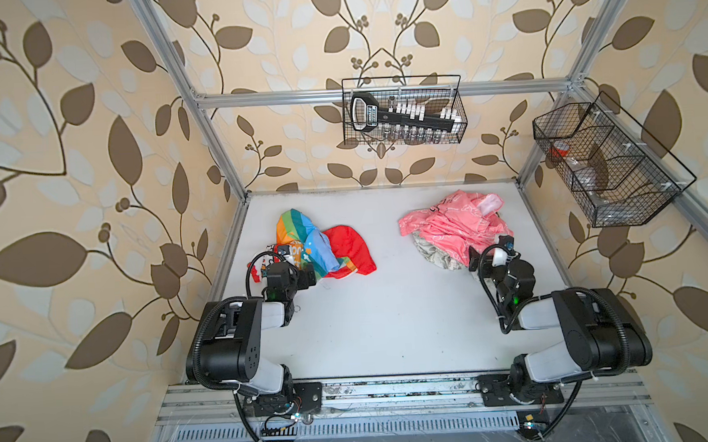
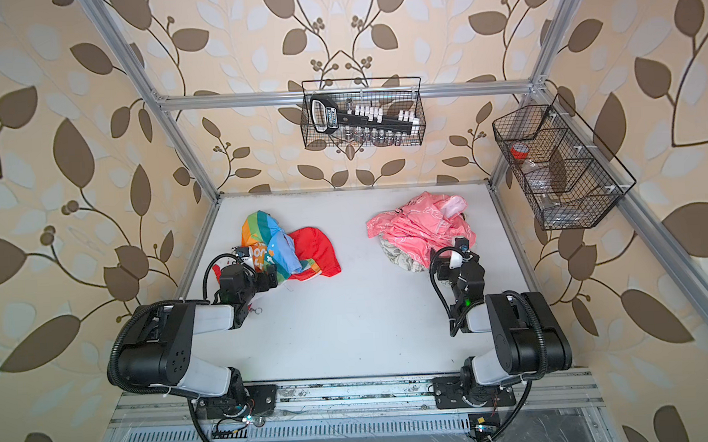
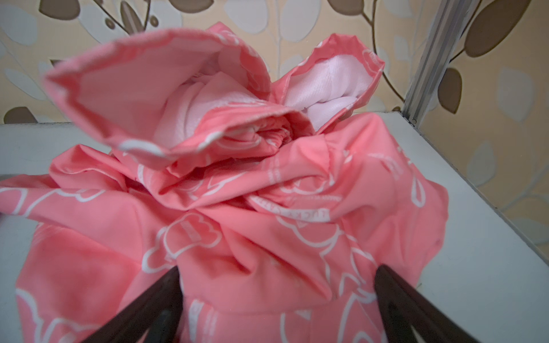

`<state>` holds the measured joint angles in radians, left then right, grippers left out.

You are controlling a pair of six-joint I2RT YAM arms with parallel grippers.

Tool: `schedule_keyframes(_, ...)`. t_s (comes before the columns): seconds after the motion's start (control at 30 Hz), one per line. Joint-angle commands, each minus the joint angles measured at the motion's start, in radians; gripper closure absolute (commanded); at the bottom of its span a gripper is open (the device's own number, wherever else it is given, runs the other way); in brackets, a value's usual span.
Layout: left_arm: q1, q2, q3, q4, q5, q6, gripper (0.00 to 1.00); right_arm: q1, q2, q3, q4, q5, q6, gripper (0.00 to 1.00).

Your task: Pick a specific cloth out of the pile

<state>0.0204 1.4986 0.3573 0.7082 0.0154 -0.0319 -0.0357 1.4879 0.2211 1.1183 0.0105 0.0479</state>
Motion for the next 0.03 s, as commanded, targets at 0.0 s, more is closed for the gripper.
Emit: schedule_keyframes(0.0, 0.0, -0.006, 0.029, 0.024, -0.008, 0.01, 0.01, -0.004, 0.008, 0.018, 0.004, -0.01, 0.008, 0.01)
